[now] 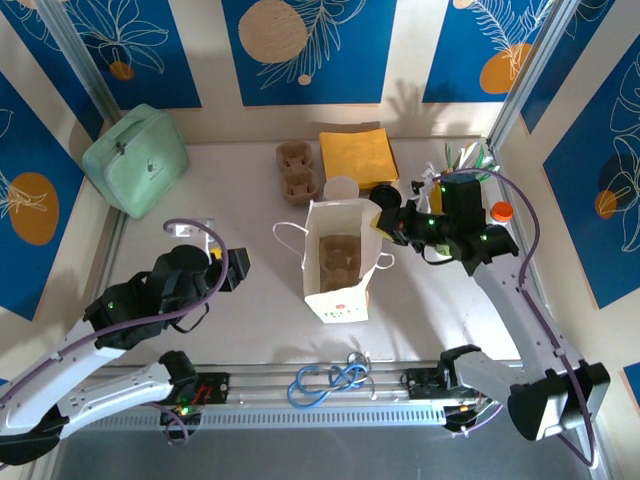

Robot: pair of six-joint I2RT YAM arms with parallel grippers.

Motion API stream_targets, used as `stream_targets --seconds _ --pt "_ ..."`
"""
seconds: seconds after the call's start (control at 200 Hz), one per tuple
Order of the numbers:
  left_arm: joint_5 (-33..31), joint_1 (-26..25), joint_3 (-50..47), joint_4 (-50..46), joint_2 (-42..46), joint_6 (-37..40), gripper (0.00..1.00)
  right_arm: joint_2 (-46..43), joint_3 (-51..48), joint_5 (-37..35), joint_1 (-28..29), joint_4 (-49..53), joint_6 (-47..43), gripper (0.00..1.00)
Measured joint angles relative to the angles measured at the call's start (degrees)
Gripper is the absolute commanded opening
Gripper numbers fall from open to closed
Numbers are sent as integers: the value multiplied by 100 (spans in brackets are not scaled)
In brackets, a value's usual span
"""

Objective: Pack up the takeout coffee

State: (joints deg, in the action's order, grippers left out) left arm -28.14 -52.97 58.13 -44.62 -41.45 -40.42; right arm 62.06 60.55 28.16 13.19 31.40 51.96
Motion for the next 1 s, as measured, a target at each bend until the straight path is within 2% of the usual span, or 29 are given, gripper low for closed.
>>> stream_targets --seconds 0.255,0.46,0.7,0.785,0.855,0.91,0.95,1.0 --pt "20 35 -2 2 0 -22 61 557 251 352 -122 -13 -199 4" --pt "22 50 -2 2 0 -22 61 721 332 378 -236 -7 -391 29" --pt "22 76 -2 2 0 -20 61 824 549 181 -398 334 -741 43" --pt "22 87 -2 2 0 -17 61 833 798 -11 -472 656 -946 47" --pt "22 101 -2 2 -2 -4 62 815 1047 -251 -535 964 -1130 55" --pt "22 114 -2 2 -4 2 62 798 1244 -496 -586 1226 -1307 58" --pt "20 122 -2 2 -4 24 64 767 1379 -708 -629 1436 -1425 66" --pt "15 125 -2 7 -7 68 69 715 1526 -946 -695 1696 -1572 67"
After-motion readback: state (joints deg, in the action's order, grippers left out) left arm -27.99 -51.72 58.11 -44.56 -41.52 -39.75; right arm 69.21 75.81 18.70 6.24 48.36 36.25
